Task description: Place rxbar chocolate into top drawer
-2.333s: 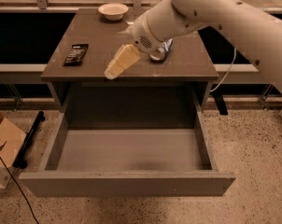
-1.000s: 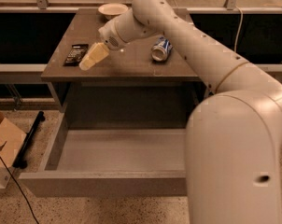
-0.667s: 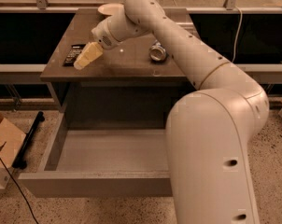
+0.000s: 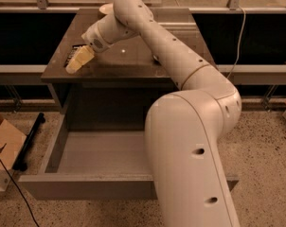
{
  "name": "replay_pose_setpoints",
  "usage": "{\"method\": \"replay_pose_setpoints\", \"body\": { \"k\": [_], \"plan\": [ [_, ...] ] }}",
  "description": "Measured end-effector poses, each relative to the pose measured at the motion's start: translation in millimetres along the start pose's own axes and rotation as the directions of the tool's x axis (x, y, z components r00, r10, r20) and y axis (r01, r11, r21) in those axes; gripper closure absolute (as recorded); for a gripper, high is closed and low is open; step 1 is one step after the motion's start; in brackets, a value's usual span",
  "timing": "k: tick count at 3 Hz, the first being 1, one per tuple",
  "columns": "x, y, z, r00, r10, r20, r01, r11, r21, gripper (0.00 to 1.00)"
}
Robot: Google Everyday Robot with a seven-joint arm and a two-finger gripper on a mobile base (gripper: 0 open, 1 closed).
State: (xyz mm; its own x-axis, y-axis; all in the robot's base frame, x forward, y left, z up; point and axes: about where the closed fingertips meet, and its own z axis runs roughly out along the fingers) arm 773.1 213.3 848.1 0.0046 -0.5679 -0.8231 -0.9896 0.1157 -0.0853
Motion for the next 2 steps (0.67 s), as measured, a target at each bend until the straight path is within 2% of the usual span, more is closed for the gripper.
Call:
{"method": "replay_pose_setpoints", "body": {
  "k": [2],
  "plan": [
    [1.9,3.4,30.0,1.0,0.022,-0.009,-0.023,0.9981,-0.058,0.0]
  ]
}}
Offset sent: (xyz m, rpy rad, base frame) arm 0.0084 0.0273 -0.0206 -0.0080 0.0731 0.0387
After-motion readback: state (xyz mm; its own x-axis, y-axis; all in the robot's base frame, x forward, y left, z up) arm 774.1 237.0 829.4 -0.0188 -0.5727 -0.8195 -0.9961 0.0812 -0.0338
